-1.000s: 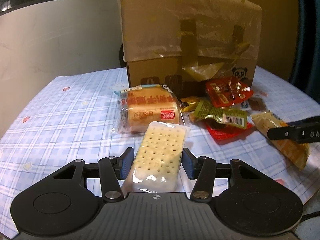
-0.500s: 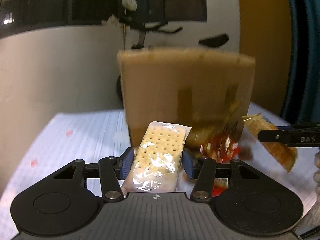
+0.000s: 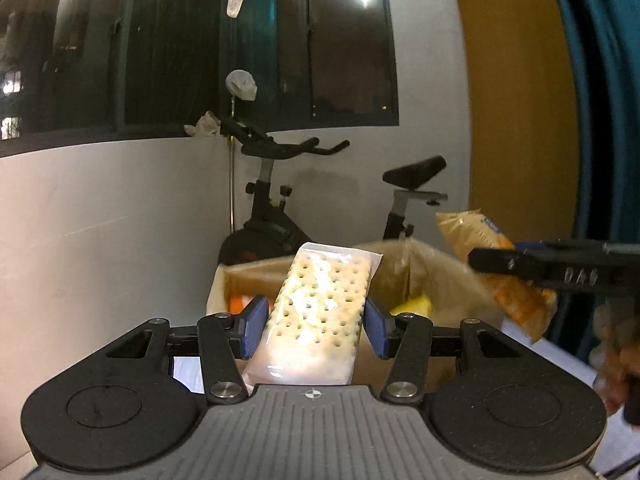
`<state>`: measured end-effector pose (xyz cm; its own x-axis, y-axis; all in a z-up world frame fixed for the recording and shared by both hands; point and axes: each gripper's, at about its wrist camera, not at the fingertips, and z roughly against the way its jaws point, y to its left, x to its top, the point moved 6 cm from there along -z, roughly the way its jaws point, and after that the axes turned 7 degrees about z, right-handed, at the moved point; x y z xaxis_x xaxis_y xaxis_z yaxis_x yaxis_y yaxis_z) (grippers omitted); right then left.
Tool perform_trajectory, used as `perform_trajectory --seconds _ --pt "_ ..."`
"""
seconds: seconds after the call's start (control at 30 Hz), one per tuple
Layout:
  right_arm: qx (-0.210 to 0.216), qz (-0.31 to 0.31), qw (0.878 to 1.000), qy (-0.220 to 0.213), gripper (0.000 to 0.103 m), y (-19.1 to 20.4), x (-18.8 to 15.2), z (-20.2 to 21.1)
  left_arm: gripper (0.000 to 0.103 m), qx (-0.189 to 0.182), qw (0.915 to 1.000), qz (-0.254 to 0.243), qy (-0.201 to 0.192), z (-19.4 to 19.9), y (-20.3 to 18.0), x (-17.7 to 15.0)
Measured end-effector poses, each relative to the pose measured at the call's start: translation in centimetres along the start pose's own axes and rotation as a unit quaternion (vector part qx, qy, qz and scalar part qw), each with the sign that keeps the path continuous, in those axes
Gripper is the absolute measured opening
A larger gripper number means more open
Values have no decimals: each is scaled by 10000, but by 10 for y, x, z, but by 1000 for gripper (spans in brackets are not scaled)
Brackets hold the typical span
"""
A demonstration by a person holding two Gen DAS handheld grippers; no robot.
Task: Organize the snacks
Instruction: 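Lift both packets over the box and open both grippers inside, then move both open grippers back down to the snacks by the box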
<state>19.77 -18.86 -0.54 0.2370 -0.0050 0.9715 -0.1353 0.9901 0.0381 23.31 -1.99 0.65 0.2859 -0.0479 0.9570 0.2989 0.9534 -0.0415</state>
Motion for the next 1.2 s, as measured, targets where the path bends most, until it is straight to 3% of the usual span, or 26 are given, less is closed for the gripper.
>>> perform_trajectory --seconds 0.2,0.3,0.5,0.6,0.7,0.77,0.83,1.2 --pt "-314 187 9993 63 41 -19 15 -56 55 201 9998 1 4 -60 -9 23" --pt "-477 355 9982 21 41 -24 12 -76 55 356 9991 71 210 -81 -9 20" --pt "-491 469 9965 485 41 -26 -13 -103 55 614 9960 283 583 -100 7 2" --pt "-521 502 9953 637 41 -25 -24 -103 55 534 9942 304 887 -103 15 -9" --pt "-565 455 9950 691 45 -26 -29 -100 60 540 9934 318 960 -98 23 -16" --pt "-468 481 9951 723 51 -24 -31 -98 68 581 9941 281 868 -90 27 -17" --pt "-483 540 9950 687 60 -21 -32 -92 69 577 9950 263 776 -80 30 -15" --pt "-305 181 9994 22 60 -16 -37 -26 75 394 9964 519 545 -24 70 -20"
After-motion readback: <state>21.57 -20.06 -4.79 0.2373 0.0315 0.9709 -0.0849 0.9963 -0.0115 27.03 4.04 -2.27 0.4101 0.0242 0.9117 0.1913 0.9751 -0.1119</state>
